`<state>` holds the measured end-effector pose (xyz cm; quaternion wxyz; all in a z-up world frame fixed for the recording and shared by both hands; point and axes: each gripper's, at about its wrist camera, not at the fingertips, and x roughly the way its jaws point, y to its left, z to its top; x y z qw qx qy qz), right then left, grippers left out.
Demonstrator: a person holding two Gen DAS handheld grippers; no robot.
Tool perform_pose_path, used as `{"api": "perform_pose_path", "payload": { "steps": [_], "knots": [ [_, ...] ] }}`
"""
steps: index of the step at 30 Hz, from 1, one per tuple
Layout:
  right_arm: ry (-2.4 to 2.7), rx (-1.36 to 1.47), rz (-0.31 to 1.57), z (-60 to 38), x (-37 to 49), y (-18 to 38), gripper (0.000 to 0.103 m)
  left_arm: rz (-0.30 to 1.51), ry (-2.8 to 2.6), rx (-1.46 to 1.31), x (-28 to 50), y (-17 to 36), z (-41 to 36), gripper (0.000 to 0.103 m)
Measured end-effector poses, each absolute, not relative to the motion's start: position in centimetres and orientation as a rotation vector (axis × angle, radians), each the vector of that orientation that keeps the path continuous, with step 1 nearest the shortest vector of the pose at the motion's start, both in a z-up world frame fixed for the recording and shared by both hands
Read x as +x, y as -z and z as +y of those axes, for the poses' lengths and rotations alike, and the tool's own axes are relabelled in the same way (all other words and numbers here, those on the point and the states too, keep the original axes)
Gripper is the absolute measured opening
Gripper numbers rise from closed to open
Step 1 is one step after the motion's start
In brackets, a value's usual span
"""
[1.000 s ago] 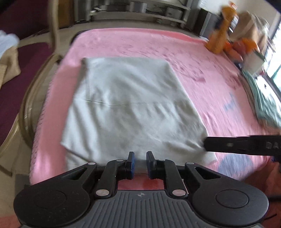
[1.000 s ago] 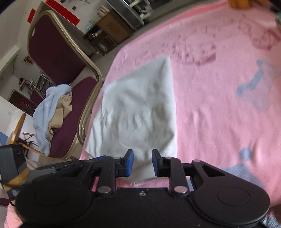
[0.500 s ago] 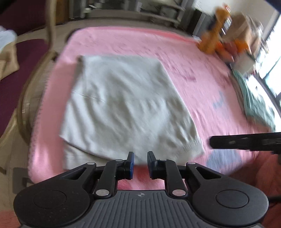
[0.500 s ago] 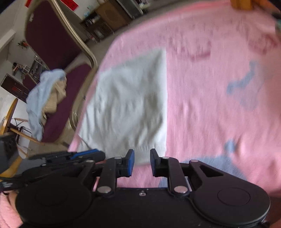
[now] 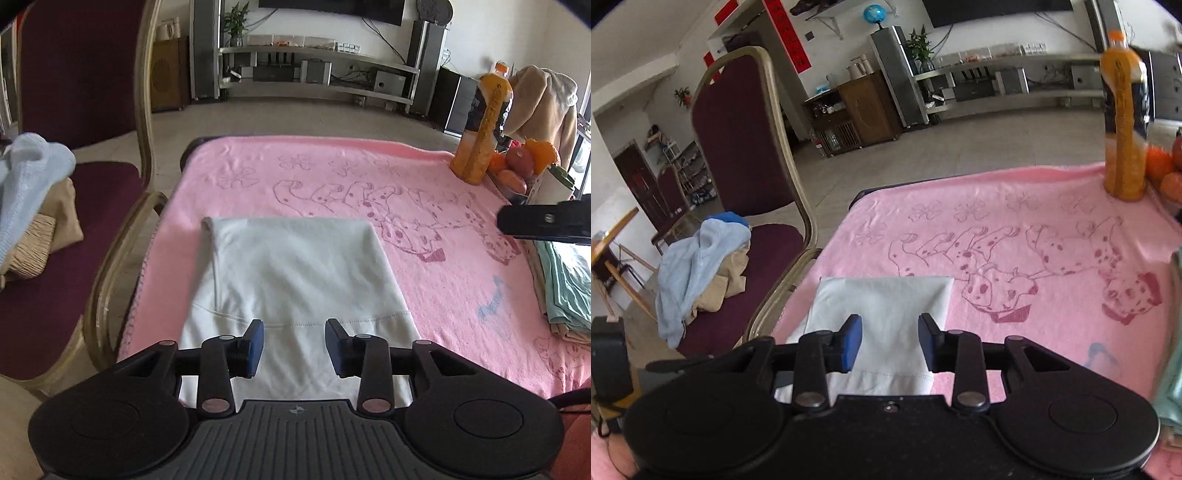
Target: Fold clothes
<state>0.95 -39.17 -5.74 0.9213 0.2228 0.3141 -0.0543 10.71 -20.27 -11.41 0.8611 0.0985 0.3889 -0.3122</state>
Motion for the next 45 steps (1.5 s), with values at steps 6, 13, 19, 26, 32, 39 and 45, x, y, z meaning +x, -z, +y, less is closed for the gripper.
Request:
{"api": "perform_pose_path", "payload": {
  "steps": [6,13,19,26,32,39,45],
  "knots": [
    [0.101,0.477,0.625,-41.3,4.2,8.5,0.033,0.901,0.563,0.138,15.3,12.0,-18.9,0.040],
    [0.114,0.575,0.606,-44.4,6.1,12.1,0.041,0.939,0.490,0.020,21.1,13.0,-17.3,0.053],
    [0.122,0.680,0.671,-45.3,7.0,15.4,0.042,1.063,0.437,-0.180,23.9,15.2,-15.4,0.054],
    [0.104,0.801,0.731,-45.9,7.1,17.4,0.043,1.110,0.479,-0.216,24.6,16.0,-14.9,0.062],
    [0.106,0.888,0.771,-46.6,7.1,19.0,0.043,1.171,0.504,-0.263,25.3,17.4,-14.9,0.059],
    [0.045,0.947,0.799,-46.3,8.1,20.1,0.035,1.179,0.536,-0.276,25.8,18.1,-15.7,0.054],
    [0.016,1.032,0.801,-46.7,9.0,21.2,0.029,1.170,0.555,-0.259,26.2,18.1,-16.4,0.054]
  ]
}}
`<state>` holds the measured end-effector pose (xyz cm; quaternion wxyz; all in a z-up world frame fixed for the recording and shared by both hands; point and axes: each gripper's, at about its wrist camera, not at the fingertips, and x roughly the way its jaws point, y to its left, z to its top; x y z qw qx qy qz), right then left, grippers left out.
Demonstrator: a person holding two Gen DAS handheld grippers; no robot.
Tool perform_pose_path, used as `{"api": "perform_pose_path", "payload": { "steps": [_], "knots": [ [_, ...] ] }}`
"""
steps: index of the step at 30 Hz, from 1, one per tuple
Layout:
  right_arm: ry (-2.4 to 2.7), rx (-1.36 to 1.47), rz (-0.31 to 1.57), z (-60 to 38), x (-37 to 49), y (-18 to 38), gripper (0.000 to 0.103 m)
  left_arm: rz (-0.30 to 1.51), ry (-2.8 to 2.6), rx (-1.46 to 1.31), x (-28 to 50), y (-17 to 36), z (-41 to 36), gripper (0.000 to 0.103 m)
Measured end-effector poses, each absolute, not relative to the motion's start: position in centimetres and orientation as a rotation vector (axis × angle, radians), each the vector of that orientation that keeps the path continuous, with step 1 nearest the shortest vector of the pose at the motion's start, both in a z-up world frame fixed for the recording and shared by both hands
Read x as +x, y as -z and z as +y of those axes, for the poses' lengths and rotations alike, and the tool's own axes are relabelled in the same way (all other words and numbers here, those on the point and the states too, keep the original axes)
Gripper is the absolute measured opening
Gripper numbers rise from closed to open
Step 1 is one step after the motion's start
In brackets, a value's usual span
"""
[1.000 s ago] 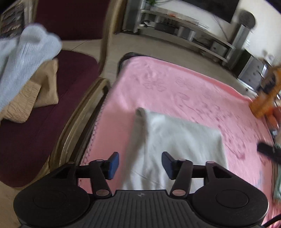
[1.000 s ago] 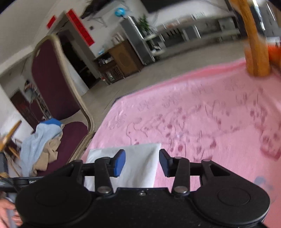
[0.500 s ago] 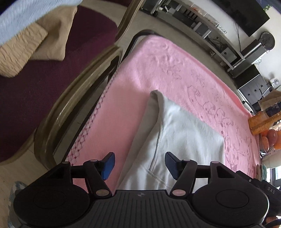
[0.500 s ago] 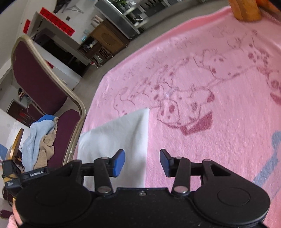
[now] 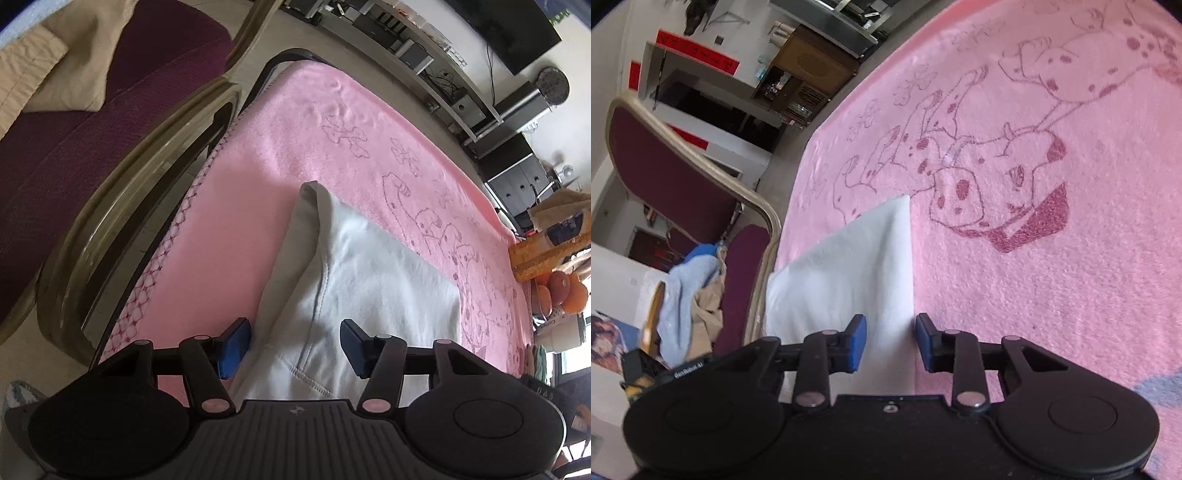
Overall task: Fold clothes
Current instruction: 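Grasp the folded shirt edge with both grippers and lift it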
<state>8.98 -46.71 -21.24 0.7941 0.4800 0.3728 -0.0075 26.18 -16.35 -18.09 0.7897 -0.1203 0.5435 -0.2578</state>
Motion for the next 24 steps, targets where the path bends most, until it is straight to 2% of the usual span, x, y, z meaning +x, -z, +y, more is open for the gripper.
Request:
{"api": "perform_pose_path", "payload": {
  "steps": [14,16,18,19,20,22,23,24],
  "knots": [
    [-0.051,1.169,0.704,-47.3,10.8,23.3,0.028,1.107,0.629,-0.236,28.8,18.4,-18.9,0.054],
    [-0.053,1.157,0.688,-47.3,10.9,23.4,0.026,1.088,0.630,-0.215,28.5,18.3,-19.5,0.052],
    [-0.054,1.131,0.680,-47.0,10.9,23.3,0.026,1.068,0.629,-0.192,28.2,18.2,-20.1,0.036],
    [-0.050,1.124,0.677,-46.9,10.9,23.2,0.024,1.055,0.621,-0.163,27.8,18.1,-20.5,0.031],
    [-0.036,1.115,0.678,-46.8,10.8,23.2,0.017,1.036,0.607,-0.125,27.4,17.9,-20.9,0.023],
    [0.011,1.085,0.692,-46.4,10.8,23.1,0.006,0.990,0.583,-0.060,26.3,17.5,-21.5,0.015],
    [0.022,1.058,0.689,-46.1,10.7,22.9,0.006,0.964,0.580,-0.036,25.6,17.1,-21.7,0.009],
    [0.041,1.010,0.691,-45.5,10.7,22.4,0.006,0.941,0.575,-0.020,24.9,16.7,-21.9,0.009]
  ]
}}
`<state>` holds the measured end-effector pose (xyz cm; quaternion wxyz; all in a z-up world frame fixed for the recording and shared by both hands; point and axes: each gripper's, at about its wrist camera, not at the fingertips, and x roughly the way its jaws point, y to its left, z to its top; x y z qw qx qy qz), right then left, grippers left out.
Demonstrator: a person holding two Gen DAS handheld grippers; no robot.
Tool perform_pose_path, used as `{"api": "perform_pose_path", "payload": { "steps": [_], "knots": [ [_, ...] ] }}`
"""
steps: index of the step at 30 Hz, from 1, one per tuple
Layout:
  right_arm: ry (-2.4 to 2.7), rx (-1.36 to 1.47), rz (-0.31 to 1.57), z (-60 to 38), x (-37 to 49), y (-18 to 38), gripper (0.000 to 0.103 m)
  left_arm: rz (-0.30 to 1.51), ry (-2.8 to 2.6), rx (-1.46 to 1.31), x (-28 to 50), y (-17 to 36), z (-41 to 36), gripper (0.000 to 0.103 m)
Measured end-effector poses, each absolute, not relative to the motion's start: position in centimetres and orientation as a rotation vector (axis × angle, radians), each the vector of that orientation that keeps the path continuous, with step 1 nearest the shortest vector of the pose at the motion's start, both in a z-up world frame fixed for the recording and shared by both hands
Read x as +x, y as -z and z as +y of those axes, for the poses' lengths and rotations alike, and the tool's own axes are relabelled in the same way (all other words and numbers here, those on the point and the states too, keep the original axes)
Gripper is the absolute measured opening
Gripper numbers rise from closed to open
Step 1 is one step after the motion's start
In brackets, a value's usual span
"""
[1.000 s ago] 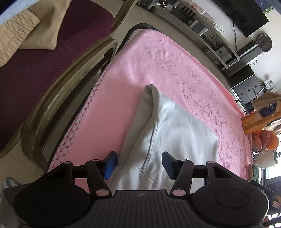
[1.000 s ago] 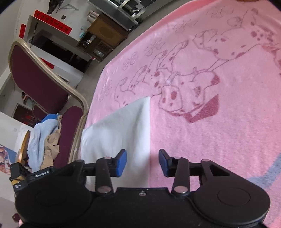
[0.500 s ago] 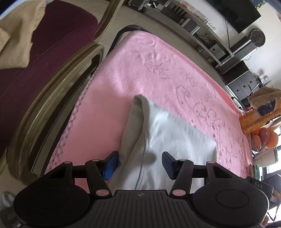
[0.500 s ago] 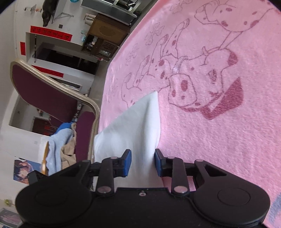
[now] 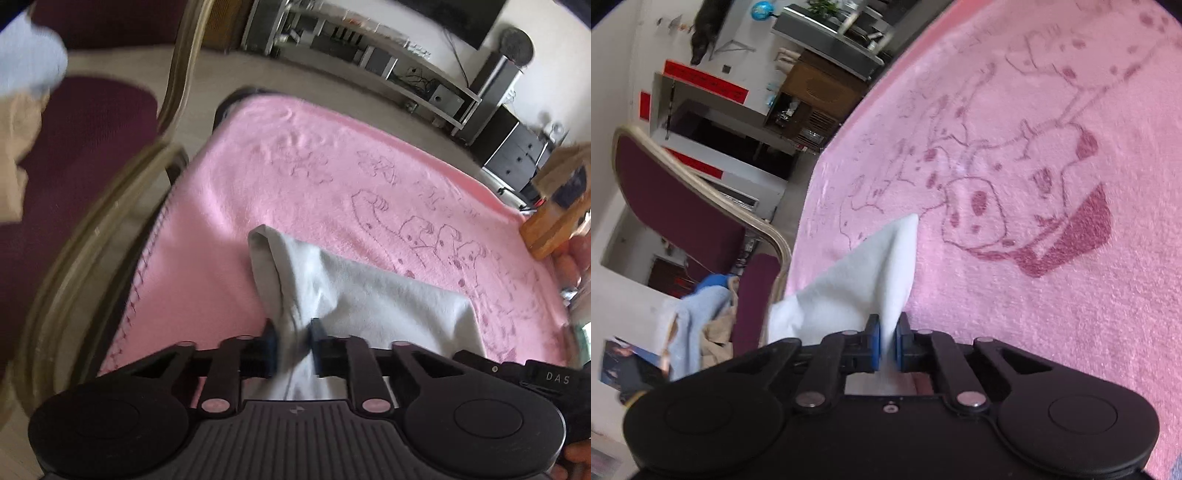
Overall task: Fold clothes
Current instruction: 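Grasp the folded shirt edge with both grippers and lift it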
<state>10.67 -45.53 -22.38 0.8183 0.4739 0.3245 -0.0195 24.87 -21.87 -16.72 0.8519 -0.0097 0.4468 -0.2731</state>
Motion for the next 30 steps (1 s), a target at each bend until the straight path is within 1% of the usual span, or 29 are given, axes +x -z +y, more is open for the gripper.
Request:
{"api": "perform_pose_path", "payload": {
  "steps": [3,7,11,17,20,23,26,30],
  "knots": [
    [0.103,0.825,0.702,-43.2,10.6,20.2,0.007,0.824,0.568,0.060,21.6,14.7,-22.1,0.009],
    [0.092,0.738,0.620,-41.5,7.9,15.9,0.006,0.640,0.549,0.178,16.0,11.4,-22.3,0.008],
    [0.072,0.659,0.517,-40.6,3.6,10.8,0.006,0.492,0.563,0.146,10.8,6.8,-21.8,0.007],
    [0.121,0.670,0.286,-42.4,-5.9,4.5,0.006,0.293,0.666,0.072,3.4,-0.1,-23.7,0.007],
    [0.183,0.669,0.183,-44.4,-10.5,1.9,0.006,0.270,0.745,0.029,0.4,-1.5,-26.2,0.007],
    [0.272,0.646,0.122,-46.7,-14.8,0.2,0.006,0.285,0.845,-0.013,-2.2,-1.9,-29.5,0.007],
    [0.373,0.614,0.106,-49.3,-18.9,-0.7,0.006,0.330,0.943,-0.033,-4.2,-1.3,-33.6,0.007],
    [0.498,0.586,0.103,-53.0,-23.2,-0.7,0.006,0.434,1.083,-0.056,-5.9,0.4,-39.7,0.007]
  ]
}}
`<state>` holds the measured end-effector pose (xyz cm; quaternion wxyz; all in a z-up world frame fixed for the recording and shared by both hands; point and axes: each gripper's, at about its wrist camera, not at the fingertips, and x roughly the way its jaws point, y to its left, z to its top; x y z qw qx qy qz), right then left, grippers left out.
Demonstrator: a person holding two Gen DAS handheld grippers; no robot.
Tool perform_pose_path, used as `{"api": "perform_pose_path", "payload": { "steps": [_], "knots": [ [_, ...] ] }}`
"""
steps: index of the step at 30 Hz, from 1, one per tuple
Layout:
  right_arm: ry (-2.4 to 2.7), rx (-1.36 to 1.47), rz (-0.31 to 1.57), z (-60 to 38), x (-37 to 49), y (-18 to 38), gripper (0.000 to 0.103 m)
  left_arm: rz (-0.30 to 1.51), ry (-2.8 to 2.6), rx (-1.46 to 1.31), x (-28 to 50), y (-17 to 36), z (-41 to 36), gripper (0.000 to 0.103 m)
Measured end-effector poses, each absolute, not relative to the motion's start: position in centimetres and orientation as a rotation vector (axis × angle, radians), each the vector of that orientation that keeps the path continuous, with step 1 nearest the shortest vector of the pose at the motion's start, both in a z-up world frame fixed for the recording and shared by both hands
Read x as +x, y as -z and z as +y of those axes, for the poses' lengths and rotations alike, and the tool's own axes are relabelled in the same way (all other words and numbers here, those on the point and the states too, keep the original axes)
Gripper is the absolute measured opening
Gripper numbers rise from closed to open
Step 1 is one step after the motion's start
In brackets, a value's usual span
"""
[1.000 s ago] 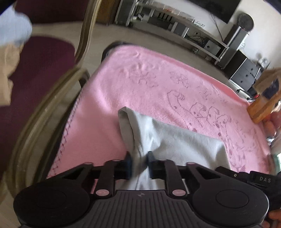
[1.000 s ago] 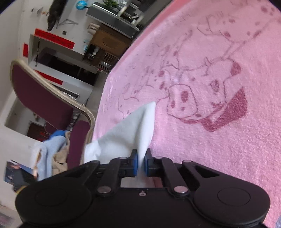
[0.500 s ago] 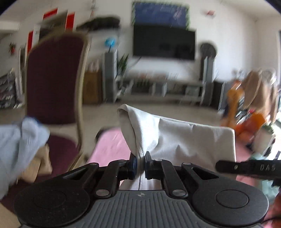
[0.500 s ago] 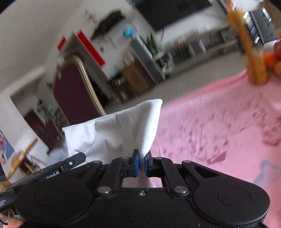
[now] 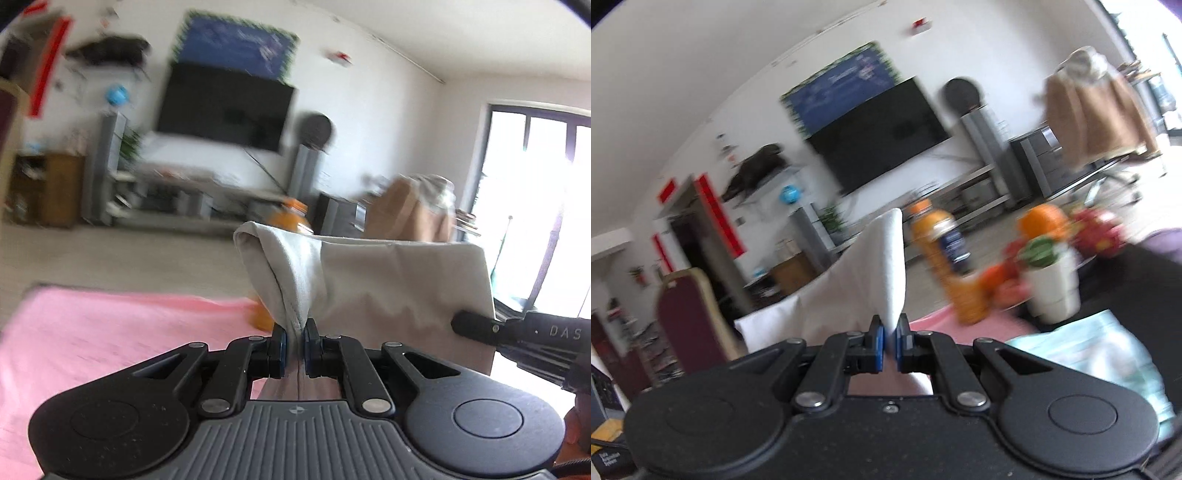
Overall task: Fold clothes
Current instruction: 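Grasp the folded shirt edge with both grippers and lift it, then carry the folded shirt with both grippers onto the teal clothes stack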
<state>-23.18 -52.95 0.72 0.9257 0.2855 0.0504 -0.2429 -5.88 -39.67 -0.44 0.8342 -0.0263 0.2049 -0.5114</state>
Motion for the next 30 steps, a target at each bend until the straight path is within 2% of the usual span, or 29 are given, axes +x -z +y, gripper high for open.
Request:
{"api": "perform_pose_path", "payload": {
  "steps": [9,19,21,24,25,27,30],
  "knots": [
    [0.650,0.589,0.175,-60.0,-26.2,2.2,0.006,0.588,1.159,-0.027,-5.9,4.8,-49.7,0.007],
    [0.731,0.703,0.239,-67.8,-22.5,7.3,0.006,0.644,1.070,0.078,-3.5,8.3,-56.1,0.010],
    [0.762,0.752,0.250,-69.5,-21.2,9.3,0.012,0.688,1.025,0.124,-2.1,9.7,-58.1,0.017],
    [0.877,0.724,0.308,-70.5,-20.0,12.5,0.035,0.748,0.926,0.139,0.3,11.3,-58.8,0.016],
    [0.923,0.696,0.356,-70.4,-20.0,13.1,0.036,0.760,0.893,0.135,1.0,11.6,-58.5,0.016],
    [0.941,0.671,0.425,-70.1,-20.9,13.5,0.036,0.766,0.889,0.110,2.0,11.8,-57.0,0.023],
    [0.937,0.779,0.360,-69.2,-24.3,13.5,0.043,0.767,0.896,0.138,2.0,12.0,-54.6,0.023]
  ]
}}
